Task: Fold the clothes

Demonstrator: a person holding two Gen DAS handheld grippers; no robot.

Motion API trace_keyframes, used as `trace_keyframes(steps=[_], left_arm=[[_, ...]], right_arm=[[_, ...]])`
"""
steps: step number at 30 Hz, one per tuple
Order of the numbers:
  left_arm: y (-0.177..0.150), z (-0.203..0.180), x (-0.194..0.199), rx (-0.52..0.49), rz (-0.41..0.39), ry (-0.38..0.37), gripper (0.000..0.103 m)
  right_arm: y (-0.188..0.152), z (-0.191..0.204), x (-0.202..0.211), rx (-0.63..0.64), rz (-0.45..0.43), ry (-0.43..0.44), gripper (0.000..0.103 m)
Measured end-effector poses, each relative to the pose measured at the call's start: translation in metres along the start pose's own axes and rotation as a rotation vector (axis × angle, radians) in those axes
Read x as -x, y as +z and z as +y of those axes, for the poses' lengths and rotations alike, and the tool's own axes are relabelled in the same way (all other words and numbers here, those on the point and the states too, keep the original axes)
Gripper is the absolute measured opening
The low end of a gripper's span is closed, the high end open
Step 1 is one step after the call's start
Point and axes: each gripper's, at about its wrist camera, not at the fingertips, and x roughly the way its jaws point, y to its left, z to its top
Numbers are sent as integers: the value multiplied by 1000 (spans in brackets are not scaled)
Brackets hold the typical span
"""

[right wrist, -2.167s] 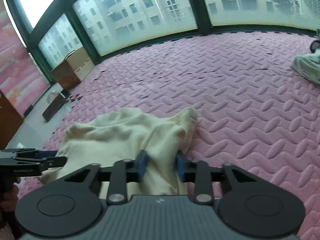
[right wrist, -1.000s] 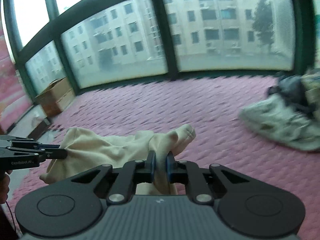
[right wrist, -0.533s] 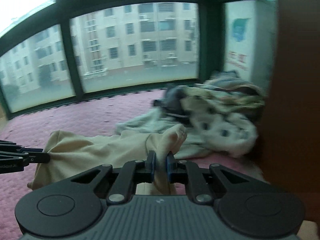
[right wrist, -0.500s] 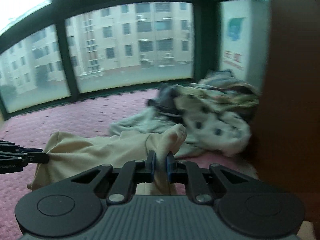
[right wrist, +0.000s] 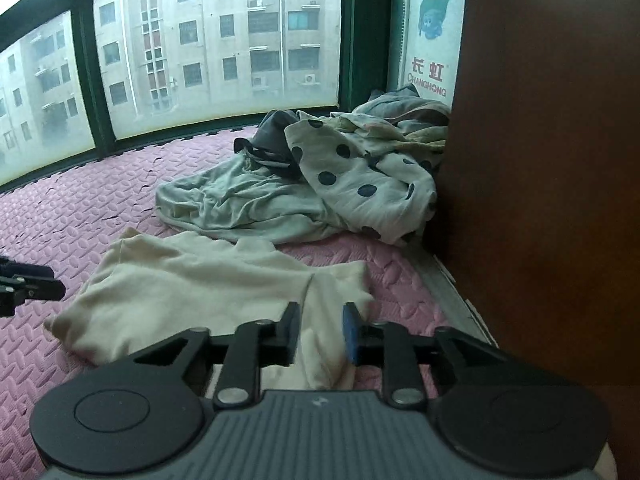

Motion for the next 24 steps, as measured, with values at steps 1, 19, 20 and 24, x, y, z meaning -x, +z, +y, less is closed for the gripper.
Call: trace_keyframes(steps=[1,19,20,24], left_arm=[[-1,2,3,11,-1,-4,32],[-80,50,110,27,-31,161,73],[-85,53,115,36,-35,172,77],[-107,68,139,79,-53,213,81]], right_arm=[[-1,2,4,9,-7,-2,32],[-46,90,59,104,-51,105,52],[-50,97,60,110,-48,112,53],[-65,121,67,147,-39,146,56]])
